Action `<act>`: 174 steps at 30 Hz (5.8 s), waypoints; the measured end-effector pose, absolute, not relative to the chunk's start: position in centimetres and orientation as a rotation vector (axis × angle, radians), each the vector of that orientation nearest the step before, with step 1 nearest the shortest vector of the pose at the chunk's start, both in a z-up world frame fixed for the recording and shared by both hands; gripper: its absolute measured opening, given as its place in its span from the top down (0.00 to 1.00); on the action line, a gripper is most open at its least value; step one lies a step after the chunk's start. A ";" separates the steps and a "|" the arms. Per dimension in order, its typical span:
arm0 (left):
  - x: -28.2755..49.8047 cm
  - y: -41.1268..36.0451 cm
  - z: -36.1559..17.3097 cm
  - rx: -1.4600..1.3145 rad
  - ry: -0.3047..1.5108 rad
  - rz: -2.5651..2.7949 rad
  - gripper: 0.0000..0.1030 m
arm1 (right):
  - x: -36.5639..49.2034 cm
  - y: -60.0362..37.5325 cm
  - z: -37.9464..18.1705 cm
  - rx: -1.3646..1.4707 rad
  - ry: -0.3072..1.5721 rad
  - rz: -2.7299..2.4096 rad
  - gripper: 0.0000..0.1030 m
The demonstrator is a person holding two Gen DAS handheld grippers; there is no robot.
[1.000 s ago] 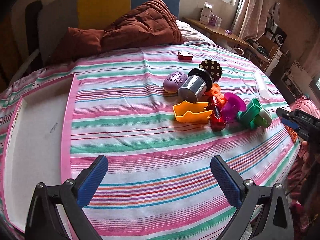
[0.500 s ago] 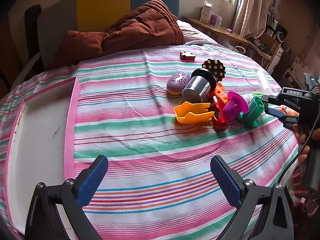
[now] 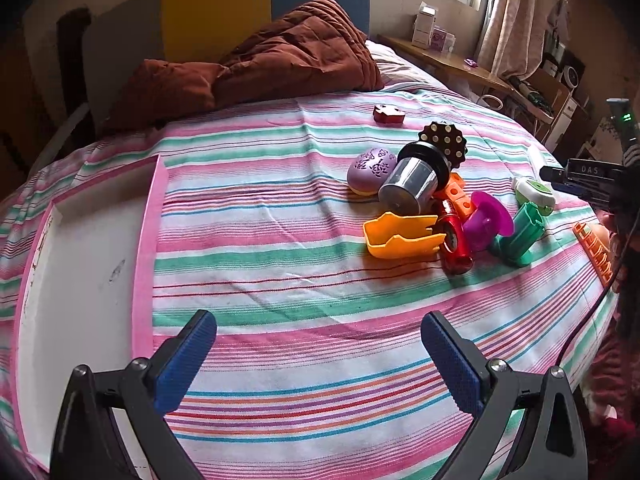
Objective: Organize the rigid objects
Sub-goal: 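Grasp the green-and-white plug-shaped toy with the right tool, then grasp the orange scoop with the left tool while the right tool holds the green toy, then carry the orange scoop into the white tray and open the left tool, then lower the green toy into the tray beside the scoop, open the right tool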
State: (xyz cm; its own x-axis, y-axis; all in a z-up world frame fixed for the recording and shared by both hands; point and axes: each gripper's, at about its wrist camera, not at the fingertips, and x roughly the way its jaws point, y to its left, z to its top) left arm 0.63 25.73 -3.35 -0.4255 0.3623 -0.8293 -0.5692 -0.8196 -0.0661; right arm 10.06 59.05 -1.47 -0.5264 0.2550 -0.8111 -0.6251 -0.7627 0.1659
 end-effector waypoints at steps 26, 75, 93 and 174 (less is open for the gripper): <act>-1.3 29.7 -4.9 -1.212 0.317 2.222 0.00 | 22.0 68.7 -5.5 -0.810 1.200 2.065 0.53; -2.9 36.3 -7.7 -1.072 0.656 1.909 0.35 | 14.3 54.9 -7.0 -1.218 0.637 2.323 0.48; -0.9 33.9 -6.8 -1.138 0.577 1.948 0.74 | 13.6 56.2 -6.9 -1.198 0.753 2.243 0.48; -7.0 -4.5 -2.2 -1.293 -0.272 2.623 0.15 | -11.6 17.9 -3.1 -1.575 0.419 2.830 0.49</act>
